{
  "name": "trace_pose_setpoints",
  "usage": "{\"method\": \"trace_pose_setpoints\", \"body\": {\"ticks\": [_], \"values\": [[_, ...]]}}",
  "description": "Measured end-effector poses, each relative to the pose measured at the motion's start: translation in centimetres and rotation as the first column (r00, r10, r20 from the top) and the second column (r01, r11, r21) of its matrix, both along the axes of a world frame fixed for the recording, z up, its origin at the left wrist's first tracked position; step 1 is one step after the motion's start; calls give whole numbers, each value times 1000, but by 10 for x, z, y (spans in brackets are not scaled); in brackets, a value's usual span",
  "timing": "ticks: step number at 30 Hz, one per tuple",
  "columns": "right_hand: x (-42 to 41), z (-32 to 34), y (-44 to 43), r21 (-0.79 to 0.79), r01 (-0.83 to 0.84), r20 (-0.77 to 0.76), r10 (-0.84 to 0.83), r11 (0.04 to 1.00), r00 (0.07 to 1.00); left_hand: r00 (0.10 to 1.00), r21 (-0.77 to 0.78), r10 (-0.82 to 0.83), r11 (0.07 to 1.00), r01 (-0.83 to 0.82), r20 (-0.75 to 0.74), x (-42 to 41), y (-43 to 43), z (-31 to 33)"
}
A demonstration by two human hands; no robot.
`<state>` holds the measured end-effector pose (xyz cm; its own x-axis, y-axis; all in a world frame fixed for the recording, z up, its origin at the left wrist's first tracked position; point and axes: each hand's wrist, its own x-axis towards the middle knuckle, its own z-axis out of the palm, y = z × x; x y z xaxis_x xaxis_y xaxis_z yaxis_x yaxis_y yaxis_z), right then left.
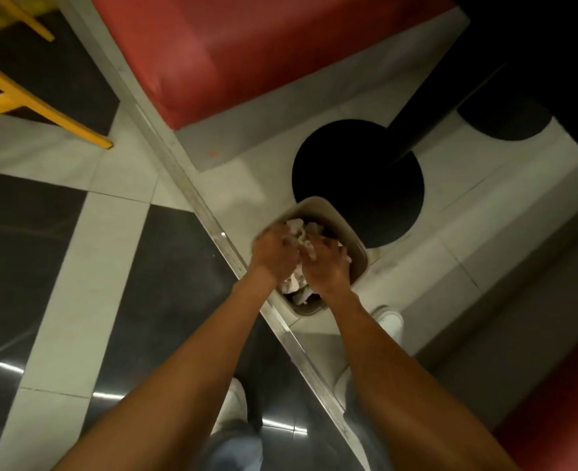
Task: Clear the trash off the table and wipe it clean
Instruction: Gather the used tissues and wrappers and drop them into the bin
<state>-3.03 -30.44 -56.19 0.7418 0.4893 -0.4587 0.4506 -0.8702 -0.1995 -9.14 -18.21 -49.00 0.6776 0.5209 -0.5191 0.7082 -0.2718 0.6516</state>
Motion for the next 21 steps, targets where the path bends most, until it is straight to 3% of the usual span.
{"method": "trace_pose_setpoints", "body": {"ticks": [4, 8, 13, 17, 21], "values": [[-2, 25, 3, 3, 111, -142, -110, 994, 984, 997, -51, 75, 996, -76, -8, -11, 9, 14], [-7, 68, -4, 83, 180, -145, -167, 980, 975, 987, -102, 159, 982, -156, 29, -21, 11, 43], [-22, 141, -12, 219, 259, -162, -227, 941, 960, 984, -114, 157, 982, -148, 78, -31, 5, 110], [-42, 207, -19, 378, 417, -263, -336, 827, 905, 986, -124, 148, 983, -138, 71, -39, 2, 171], [-60, 290, -21, 352, 460, -317, -359, 815, 878, 980, -122, 182, 978, -171, 86, -56, -1, 232]]}}
